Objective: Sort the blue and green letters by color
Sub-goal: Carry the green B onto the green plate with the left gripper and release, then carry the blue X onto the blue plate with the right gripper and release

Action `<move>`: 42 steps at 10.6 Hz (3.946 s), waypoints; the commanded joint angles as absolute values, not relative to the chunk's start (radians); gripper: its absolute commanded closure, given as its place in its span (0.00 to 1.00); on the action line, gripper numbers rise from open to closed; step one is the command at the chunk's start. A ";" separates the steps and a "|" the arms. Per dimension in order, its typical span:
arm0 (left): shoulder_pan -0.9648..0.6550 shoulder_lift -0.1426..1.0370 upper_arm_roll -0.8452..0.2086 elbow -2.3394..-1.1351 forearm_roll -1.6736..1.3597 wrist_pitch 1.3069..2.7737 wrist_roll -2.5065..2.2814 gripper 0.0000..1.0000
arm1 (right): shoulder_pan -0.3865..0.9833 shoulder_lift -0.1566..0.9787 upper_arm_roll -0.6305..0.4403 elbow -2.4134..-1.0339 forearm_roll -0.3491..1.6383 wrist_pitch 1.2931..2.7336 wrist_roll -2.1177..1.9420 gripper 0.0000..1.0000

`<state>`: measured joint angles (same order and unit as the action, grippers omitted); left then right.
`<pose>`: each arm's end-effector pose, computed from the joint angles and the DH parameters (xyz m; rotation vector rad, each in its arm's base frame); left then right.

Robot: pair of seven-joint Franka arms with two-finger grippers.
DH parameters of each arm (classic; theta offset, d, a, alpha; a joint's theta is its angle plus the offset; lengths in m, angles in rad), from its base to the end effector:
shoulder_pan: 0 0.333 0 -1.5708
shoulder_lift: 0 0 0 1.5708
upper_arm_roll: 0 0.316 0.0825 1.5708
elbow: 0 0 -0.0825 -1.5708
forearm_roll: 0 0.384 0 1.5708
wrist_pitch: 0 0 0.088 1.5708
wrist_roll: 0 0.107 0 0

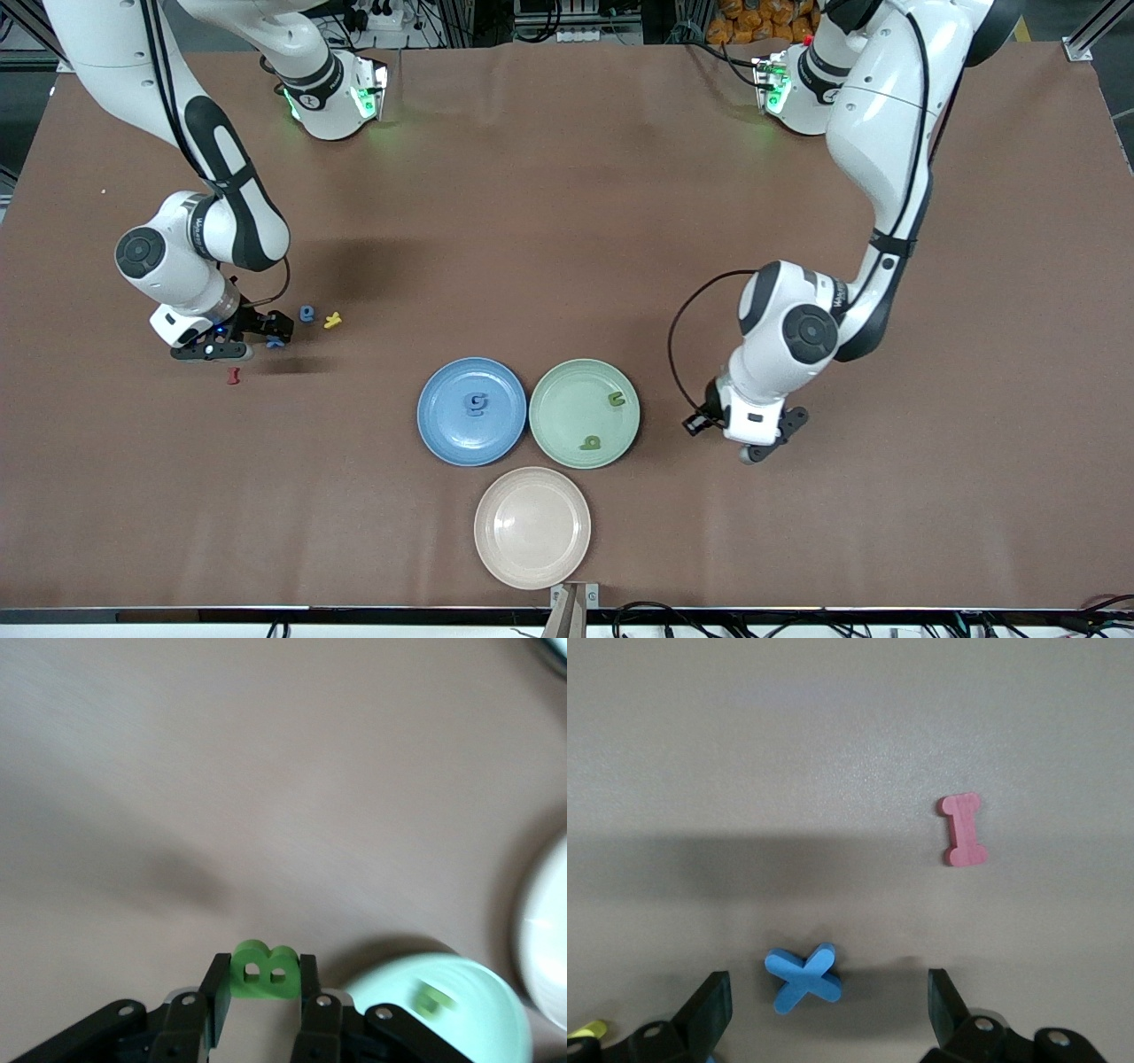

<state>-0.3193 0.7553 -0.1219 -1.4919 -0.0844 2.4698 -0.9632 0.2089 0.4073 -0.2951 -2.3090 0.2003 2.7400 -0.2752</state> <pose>0.6742 -0.2991 0.2485 2.7474 0.8871 0.1200 0.5242 -0.0589 0.1798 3.0994 0.0491 0.0674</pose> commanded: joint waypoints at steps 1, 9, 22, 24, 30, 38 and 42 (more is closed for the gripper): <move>-0.423 0.758 -0.133 -1.493 -0.118 2.597 -1.035 1.00 | 0.212 0.431 -0.285 -2.332 0.221 2.804 -0.268 0.10; -0.571 0.753 -0.094 -1.493 -0.092 2.695 -1.224 0.00 | 0.210 0.423 -0.247 -2.321 0.222 2.792 -0.141 0.52; -0.336 0.494 -0.092 -1.966 0.097 2.622 -1.075 0.00 | 0.233 0.403 -0.232 -2.082 0.221 2.471 -0.054 0.89; -0.273 0.479 -0.094 -2.005 0.130 2.623 -1.010 0.00 | 0.284 0.408 -0.232 -2.025 0.221 2.456 0.038 0.89; -0.218 0.465 -0.097 -2.121 0.132 2.657 -0.873 0.00 | 0.461 0.498 -0.230 -1.860 0.222 2.451 0.305 0.89; -0.149 0.456 -0.100 -2.257 0.130 2.847 -0.707 0.00 | 0.561 0.670 -0.183 -1.634 0.224 2.453 0.439 0.89; -0.147 0.453 -0.095 -2.247 0.129 2.842 -0.719 0.00 | 0.563 0.690 -0.164 -1.611 0.224 2.460 0.445 0.34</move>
<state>-0.1600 0.4809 -0.0915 -2.2279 0.1022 2.8330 -0.7117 0.5633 0.6630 -0.1684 -1.6499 0.2114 2.4657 0.4265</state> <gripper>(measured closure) 0.000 0.652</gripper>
